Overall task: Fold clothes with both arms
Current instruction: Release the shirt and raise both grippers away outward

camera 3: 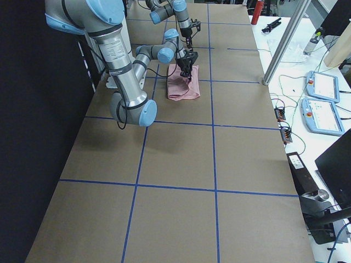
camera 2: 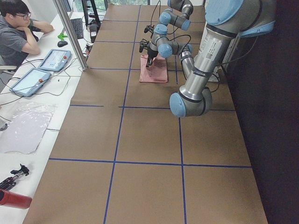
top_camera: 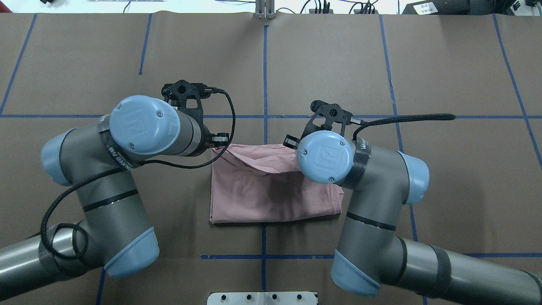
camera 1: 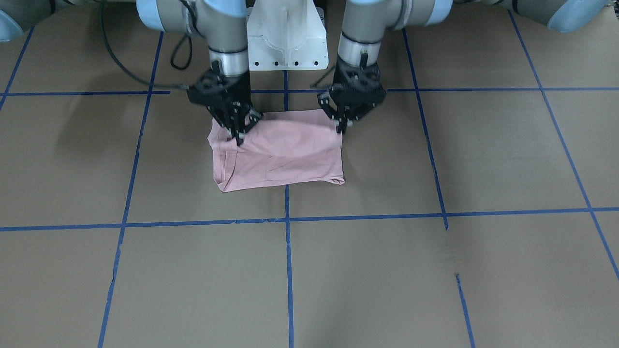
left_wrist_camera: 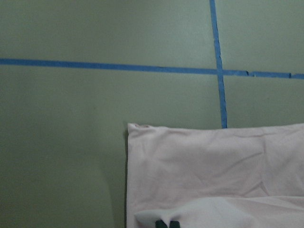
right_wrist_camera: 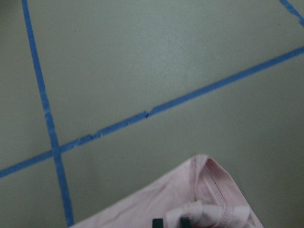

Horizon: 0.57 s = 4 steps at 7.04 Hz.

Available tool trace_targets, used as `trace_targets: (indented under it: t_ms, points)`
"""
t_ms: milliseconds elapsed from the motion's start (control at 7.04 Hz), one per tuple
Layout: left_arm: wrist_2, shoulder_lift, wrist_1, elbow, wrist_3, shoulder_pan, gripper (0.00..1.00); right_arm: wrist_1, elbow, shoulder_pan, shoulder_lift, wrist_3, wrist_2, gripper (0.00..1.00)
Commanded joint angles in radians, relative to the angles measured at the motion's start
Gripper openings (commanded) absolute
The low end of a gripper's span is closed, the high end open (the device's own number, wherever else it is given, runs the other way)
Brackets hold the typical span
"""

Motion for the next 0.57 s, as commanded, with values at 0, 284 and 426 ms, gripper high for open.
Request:
trace_targets:
  t_ms: [0,284,426]
  points:
    - [-0.029,-0.039,-0.211,0.248,0.141,-0.122,1.0,0.19,-0.276,0.139,0.072,-0.174,0.103,1.0]
    - [-0.121,-0.039,-0.218,0.244,0.218,-0.164,1.0,0.203,-0.303,0.216,0.075,-0.299,0.213,1.0]
    - [-0.124,-0.041,-0.218,0.238,0.22,-0.164,1.0,0.204,-0.3,0.24,0.075,-0.348,0.27,1.0]
